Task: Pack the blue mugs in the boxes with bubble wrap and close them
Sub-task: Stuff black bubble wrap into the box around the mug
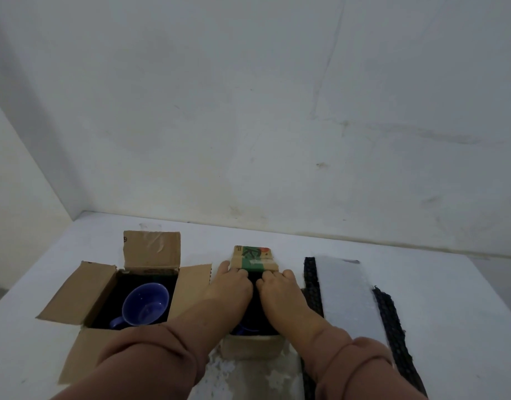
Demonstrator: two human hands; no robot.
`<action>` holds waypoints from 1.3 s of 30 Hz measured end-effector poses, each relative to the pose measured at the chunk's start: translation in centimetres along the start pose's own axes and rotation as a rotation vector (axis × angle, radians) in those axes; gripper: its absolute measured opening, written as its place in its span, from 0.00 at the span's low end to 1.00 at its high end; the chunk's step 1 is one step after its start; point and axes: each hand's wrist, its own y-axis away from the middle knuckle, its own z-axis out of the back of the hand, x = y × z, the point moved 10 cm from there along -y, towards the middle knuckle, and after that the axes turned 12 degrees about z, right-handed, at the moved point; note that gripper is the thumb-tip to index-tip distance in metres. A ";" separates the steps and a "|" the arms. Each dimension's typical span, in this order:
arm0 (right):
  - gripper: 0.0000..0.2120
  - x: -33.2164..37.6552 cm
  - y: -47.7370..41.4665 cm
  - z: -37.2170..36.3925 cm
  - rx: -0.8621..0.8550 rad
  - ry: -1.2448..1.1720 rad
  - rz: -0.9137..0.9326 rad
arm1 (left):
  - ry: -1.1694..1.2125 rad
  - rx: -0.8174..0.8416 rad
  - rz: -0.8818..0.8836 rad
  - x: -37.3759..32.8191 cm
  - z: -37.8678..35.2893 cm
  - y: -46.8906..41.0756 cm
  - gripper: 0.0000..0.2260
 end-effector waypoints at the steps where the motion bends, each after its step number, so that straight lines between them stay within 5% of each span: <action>1: 0.15 -0.1 -0.1 0.3 -0.031 0.027 -0.012 | -0.018 0.010 -0.008 -0.2 -0.2 0.0 0.13; 4: 0.06 0.4 0.3 1.4 -0.007 -0.035 0.001 | -0.036 0.015 0.004 -0.4 -1.1 0.2 0.15; 12: 0.17 2.4 0.1 -0.2 0.064 0.062 0.076 | -0.115 0.007 -0.027 -1.5 -2.7 1.2 0.26; 20: 0.23 0.9 1.2 -1.1 0.045 -0.048 -0.074 | -0.148 0.023 -0.069 -1.7 -3.3 1.6 0.29; 24: 0.18 -0.8 2.9 0.5 -0.305 -0.342 -0.084 | -0.058 0.038 -0.008 -1.4 -2.8 1.4 0.30; 26: 0.14 -4.1 6.0 0.7 -0.491 -0.594 -0.260 | 0.065 0.005 0.017 -1.5 -1.6 1.6 0.31; 28: 0.10 -7.5 9.7 -2.1 -0.411 -0.722 -0.503 | 0.230 -0.013 -0.014 -2.5 -0.4 2.0 0.30; 30: 0.05 -9.4 12.9 -6.3 -0.139 -0.717 -0.656 | 0.465 -0.007 -0.085 -4.7 0.8 2.5 0.24; 33: 0.17 -9.3 15.9 -10.2 0.106 -0.676 -0.728 | 0.769 -0.023 -0.162 -8.1 2.4 3.5 0.20; 35: 0.24 -8.5 16.4 -11.4 0.135 -0.669 -0.732 | 0.831 -0.050 -0.209 -10.3 2.9 4.1 0.19; 39: 0.14 -8.4 16.4 -11.2 0.029 -0.562 -0.713 | 0.862 0.069 -0.200 -13.8 1.0 3.8 0.19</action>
